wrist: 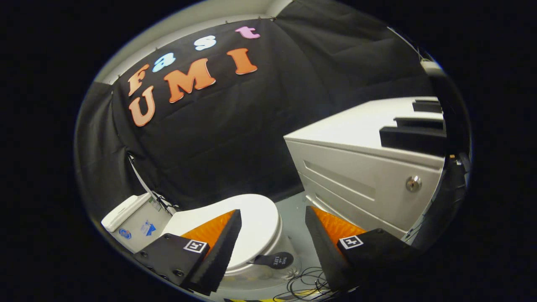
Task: Open the toilet lid.
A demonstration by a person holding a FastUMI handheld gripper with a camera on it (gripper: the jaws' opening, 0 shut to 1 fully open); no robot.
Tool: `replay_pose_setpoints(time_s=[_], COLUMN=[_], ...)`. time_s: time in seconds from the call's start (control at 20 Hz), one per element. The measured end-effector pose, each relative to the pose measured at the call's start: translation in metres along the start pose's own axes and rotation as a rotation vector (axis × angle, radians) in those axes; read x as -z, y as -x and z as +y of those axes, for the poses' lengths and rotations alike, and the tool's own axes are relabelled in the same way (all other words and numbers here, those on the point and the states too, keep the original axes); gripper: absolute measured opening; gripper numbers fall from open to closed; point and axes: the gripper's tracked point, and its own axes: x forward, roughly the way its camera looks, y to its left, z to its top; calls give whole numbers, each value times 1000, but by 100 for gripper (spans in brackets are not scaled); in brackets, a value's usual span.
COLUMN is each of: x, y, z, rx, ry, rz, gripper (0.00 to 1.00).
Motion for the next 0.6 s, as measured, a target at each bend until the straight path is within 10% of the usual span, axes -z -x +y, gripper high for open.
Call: replay_pose_setpoints(time_s=[0.6], x=[63], y=[-16], z=[-47], rx=[156], ry=[-367], rz=[143], gripper=[97])
